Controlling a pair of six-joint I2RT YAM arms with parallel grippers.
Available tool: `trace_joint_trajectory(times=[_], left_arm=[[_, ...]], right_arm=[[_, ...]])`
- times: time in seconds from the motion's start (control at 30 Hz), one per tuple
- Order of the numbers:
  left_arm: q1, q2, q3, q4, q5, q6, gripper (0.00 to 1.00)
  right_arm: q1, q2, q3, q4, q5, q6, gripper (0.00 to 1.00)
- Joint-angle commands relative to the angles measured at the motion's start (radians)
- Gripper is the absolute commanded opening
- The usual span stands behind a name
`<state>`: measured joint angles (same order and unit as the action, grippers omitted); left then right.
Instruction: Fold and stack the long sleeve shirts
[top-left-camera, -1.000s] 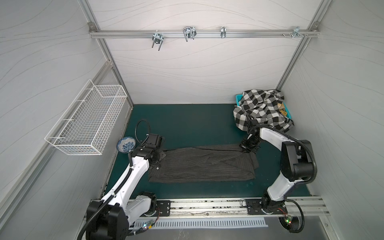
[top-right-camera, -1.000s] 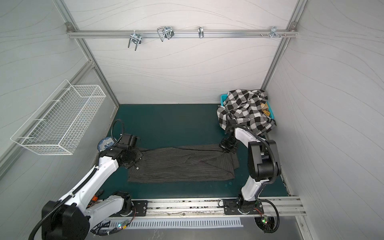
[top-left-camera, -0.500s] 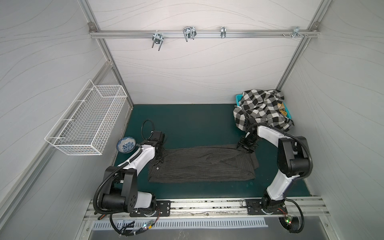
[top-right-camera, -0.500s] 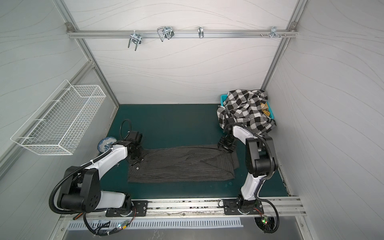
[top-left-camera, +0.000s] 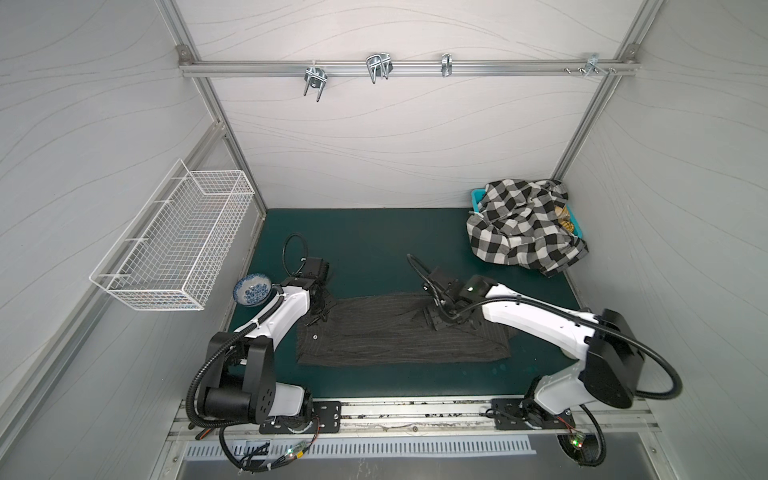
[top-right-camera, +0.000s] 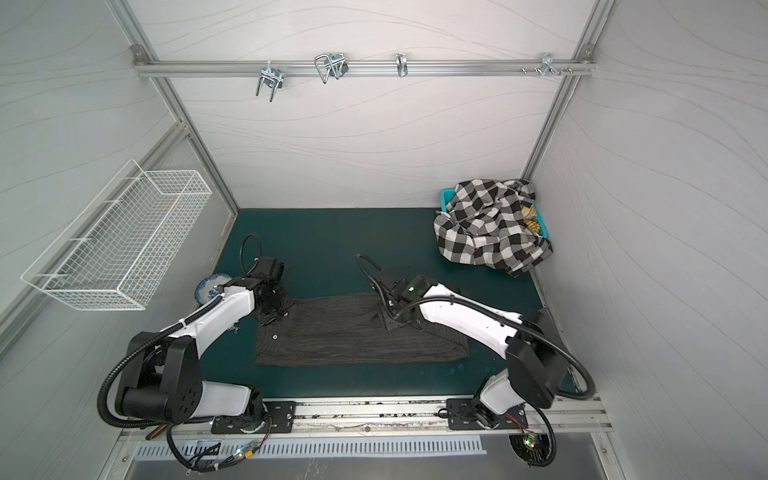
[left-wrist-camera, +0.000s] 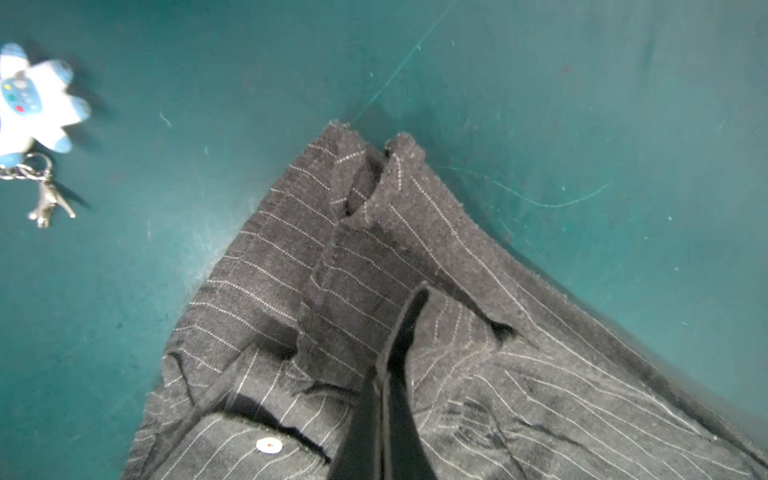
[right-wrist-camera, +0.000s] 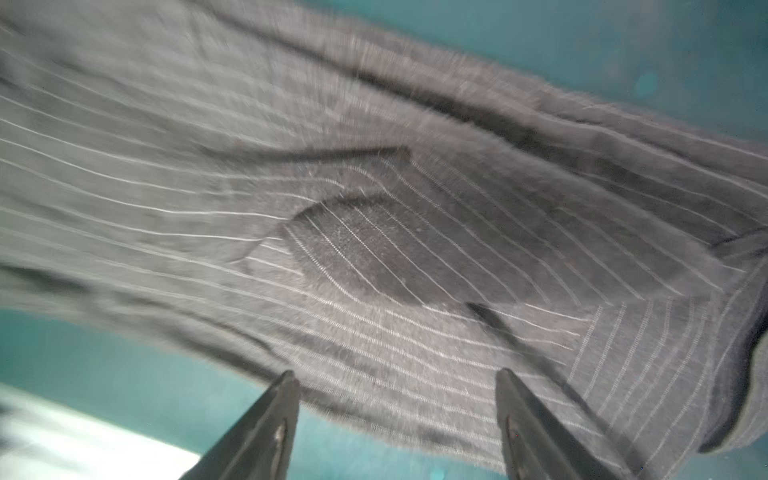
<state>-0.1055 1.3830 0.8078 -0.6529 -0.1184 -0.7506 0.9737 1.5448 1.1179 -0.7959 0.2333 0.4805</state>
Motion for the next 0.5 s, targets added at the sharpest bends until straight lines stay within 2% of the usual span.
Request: trace_joint_trajectory(times=[0.0,0.1,0.27,0.37,0.47], left_arm=[[0.005,-0.010,0.030,0.006,0.004,0.024,0.00],[0.005,-0.009,0.028,0.008,0.009,0.029,0.00],[0.006,-0.010,0.022,0.010,0.007,0.031,0.00],[0.007,-0.010,0.022,0.011,0.004,0.032,0.00],[0.010,-0.007,0.022,0.010,0.003,0.033,0.00]], right_arm=[[0.064,0.087,0.072,-0.039,0.152,-0.061,0.70],[0.072,0.157,0.109,-0.051,0.181,-0.081,0.70],[0.085,0.195,0.113,0.002,0.158,-0.147,0.56],[0.085,0.232,0.121,-0.005,0.166,-0.153,0.51],[0.085,0.258,0.121,0.002,0.175,-0.154,0.43]])
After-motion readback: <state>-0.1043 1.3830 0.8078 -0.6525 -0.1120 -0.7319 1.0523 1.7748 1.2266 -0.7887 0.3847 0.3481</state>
